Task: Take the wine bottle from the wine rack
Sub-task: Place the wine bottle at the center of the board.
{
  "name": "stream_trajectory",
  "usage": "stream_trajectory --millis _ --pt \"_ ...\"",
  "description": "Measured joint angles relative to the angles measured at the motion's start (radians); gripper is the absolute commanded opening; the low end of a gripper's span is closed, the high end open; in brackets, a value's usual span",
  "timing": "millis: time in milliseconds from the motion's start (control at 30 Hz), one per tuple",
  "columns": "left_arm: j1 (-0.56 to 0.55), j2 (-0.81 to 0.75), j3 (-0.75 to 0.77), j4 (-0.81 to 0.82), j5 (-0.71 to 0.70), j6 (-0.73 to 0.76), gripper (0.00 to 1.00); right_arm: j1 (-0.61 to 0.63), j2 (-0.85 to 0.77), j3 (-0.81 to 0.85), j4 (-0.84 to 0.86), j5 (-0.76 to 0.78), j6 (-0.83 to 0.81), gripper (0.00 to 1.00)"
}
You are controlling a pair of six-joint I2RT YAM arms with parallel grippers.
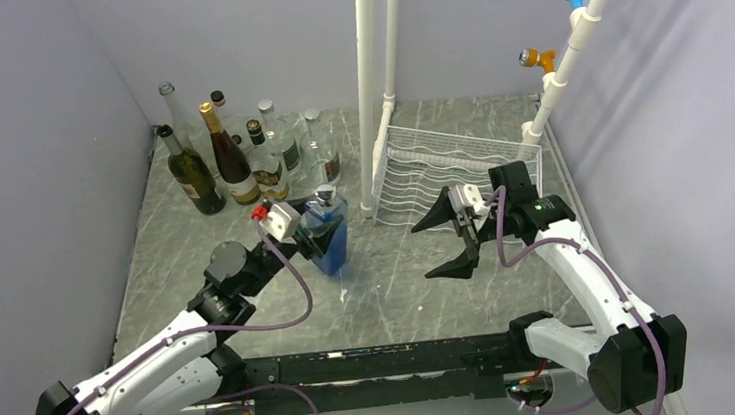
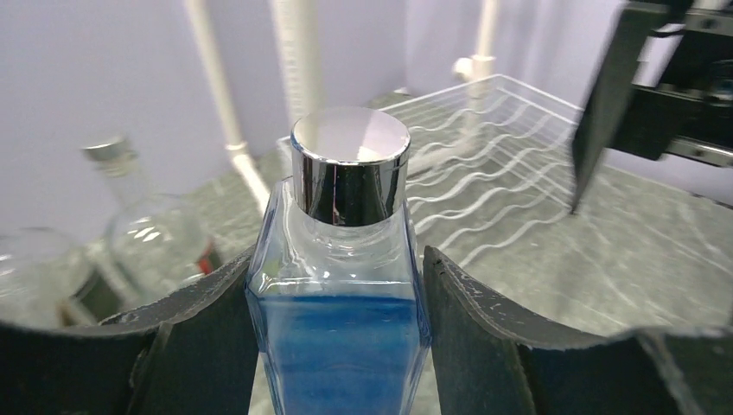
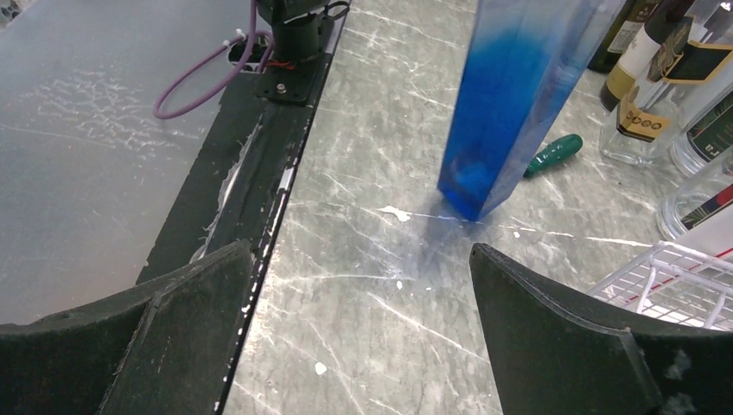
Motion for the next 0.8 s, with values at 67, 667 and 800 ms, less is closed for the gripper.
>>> stream_trajectory --millis 67,667,800 --pt "0.043 -0.015 0.0 -0.011 -0.02 0.017 0.0 0.0 0.0 0.0 0.0 0.002 0.0 1.0" --pt "0.432 -0.05 0.0 -0.07 -0.123 0.02 0.0 0.0 0.0 0.0 0.016 0.002 0.007 1.0" --pt "0.527 -0.019 -0.001 -0.011 -0.124 -0.017 0.0 0.0 0.0 0.0 0.018 0.002 0.007 1.0"
